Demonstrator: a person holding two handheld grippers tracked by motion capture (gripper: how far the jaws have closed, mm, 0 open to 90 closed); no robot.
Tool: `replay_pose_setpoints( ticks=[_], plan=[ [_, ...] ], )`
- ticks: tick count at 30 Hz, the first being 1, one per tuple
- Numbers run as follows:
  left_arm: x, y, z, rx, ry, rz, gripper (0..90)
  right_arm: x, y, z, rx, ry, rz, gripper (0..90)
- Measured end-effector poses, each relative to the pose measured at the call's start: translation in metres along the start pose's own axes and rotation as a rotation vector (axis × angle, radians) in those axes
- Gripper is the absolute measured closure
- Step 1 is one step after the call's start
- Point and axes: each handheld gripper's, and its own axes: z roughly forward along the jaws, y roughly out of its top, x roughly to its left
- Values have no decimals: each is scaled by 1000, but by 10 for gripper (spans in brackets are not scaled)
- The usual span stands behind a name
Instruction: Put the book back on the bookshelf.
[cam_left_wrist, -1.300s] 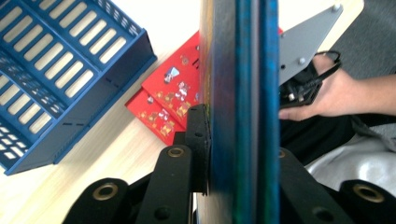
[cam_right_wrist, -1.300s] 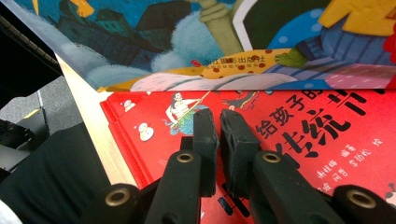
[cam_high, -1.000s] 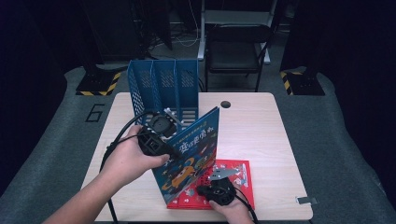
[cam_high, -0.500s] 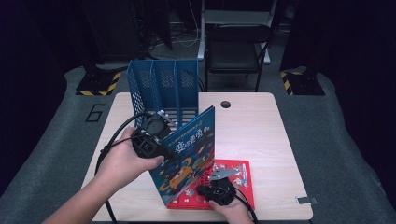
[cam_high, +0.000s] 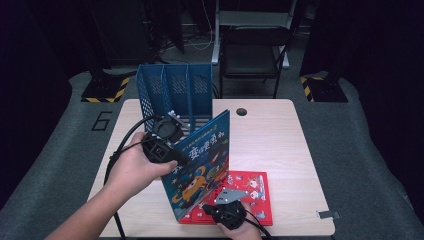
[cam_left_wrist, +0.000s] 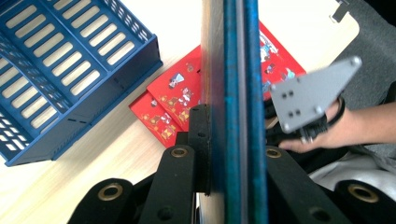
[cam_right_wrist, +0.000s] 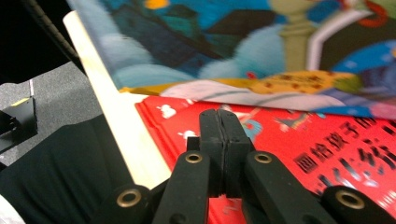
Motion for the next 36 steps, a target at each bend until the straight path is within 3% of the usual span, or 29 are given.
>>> replay_pose_setpoints(
  ticks=[5,11,18,19,24,27,32,36],
  plan=[
    [-2,3,0,-22,7,6,831,11,0,0,-17,5,-41,900],
    [-4,8,4,-29,8,-2,830,19,1,3,10,26,-33,900],
    [-9,10,10,2,9,18,825,21,2,7,16,27,-45,900],
    [-8,11,11,10,13,26,824,23,2,8,20,39,-24,899],
    [-5,11,13,14,12,15,811,24,1,9,22,35,-21,900],
    [-4,13,19,77,2,3,771,26,3,10,15,39,-16,900],
    [-8,18,20,102,18,22,818,31,5,15,8,42,-44,900],
    [-7,19,21,95,18,4,825,35,7,20,11,65,-35,900]
  ],
)
